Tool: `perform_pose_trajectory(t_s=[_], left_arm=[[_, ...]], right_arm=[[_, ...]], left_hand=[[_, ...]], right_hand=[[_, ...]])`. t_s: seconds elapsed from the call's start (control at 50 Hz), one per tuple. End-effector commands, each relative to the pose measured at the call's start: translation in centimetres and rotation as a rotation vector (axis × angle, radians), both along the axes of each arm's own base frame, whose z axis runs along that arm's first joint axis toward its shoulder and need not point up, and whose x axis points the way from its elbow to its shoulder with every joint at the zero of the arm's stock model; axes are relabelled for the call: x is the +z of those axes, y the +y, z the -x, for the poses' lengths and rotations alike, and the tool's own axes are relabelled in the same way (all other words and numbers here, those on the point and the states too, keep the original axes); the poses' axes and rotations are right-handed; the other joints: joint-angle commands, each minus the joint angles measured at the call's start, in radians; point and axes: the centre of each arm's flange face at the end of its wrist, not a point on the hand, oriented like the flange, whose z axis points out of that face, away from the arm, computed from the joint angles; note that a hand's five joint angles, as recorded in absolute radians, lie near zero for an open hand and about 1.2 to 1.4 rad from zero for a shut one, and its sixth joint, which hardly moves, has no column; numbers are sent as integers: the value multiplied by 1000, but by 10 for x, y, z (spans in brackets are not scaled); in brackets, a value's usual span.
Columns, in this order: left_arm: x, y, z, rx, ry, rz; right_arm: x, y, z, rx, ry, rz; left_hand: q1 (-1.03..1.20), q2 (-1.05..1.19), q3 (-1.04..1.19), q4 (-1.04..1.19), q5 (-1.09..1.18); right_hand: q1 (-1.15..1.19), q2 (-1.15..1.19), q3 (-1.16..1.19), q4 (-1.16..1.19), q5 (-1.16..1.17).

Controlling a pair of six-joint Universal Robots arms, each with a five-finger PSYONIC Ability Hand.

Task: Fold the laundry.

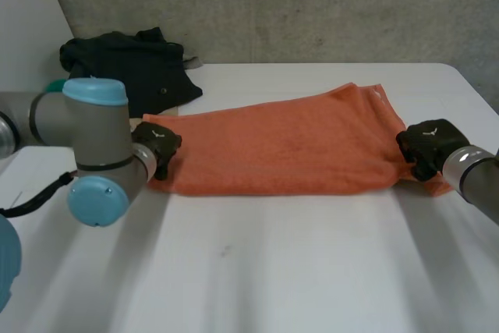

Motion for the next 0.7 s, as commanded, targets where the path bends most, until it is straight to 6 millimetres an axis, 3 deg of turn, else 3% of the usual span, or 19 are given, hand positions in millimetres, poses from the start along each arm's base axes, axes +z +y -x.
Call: perform_pose_trajectory(t_s=[0.02,0.1,0.12,0.14,0.16,0.18,0.2,0.26,0.36,0.46,0.58,0.6,0.66,0.68,0.7], left_arm=[[68,18,-9,-8,113,70],[107,31,-14,-40,203,135],[106,32,-14,-48,208,128],[102,32,-12,-60,213,115],[91,32,-9,-78,216,81],[84,31,-8,-84,212,60],[69,28,-6,-89,200,20],[37,22,-7,-68,161,-55],[5,12,-5,-69,72,-86],[-7,0,-7,-56,-14,-50],[-21,-5,-3,-75,-52,-46],[-22,-5,-3,-76,-54,-47],[-24,-5,0,-81,-57,-45],[-22,-4,1,-83,-54,-41],[-20,-4,2,-84,-51,-38]], right_arm=[[41,23,3,15,-10,-19],[59,31,4,38,-13,-9],[59,32,3,47,-13,-8],[59,32,2,54,-12,-10],[54,32,-1,68,-7,-18],[51,32,-2,72,-2,-28],[45,31,-5,71,4,-43],[42,31,-8,48,12,-58],[55,35,-13,4,-38,-33],[82,41,-18,-12,-119,28],[79,42,-20,-20,-145,10],[78,42,-20,-20,-142,6],[72,41,-20,-18,-124,-11],[69,40,-19,-20,-115,-16],[67,40,-18,-21,-111,-21]], left_hand=[[241,205,214,203,229],[241,205,214,203,229],[238,202,211,200,226],[49,13,22,12,37],[-421,-456,-448,-458,-433],[-556,-592,-583,-594,-568],[-688,-724,-715,-726,-700],[-701,-737,-728,-739,-713],[-666,-702,-693,-704,-678],[-581,-617,-608,-619,-593],[-493,-529,-520,-531,-505],[-449,-485,-476,-487,-461],[-13,-49,-40,-50,-25],[238,202,211,201,226],[241,205,214,203,229]], right_hand=[[281,227,216,202,238],[281,227,216,202,238],[281,227,216,202,238],[281,227,216,202,238],[281,227,216,202,238],[281,227,216,202,238],[281,227,216,202,238],[281,227,216,202,238],[281,227,216,202,238],[281,227,216,202,238],[281,227,216,202,238],[281,227,216,202,238],[281,227,216,202,238],[281,227,216,202,238],[281,227,216,202,238]])
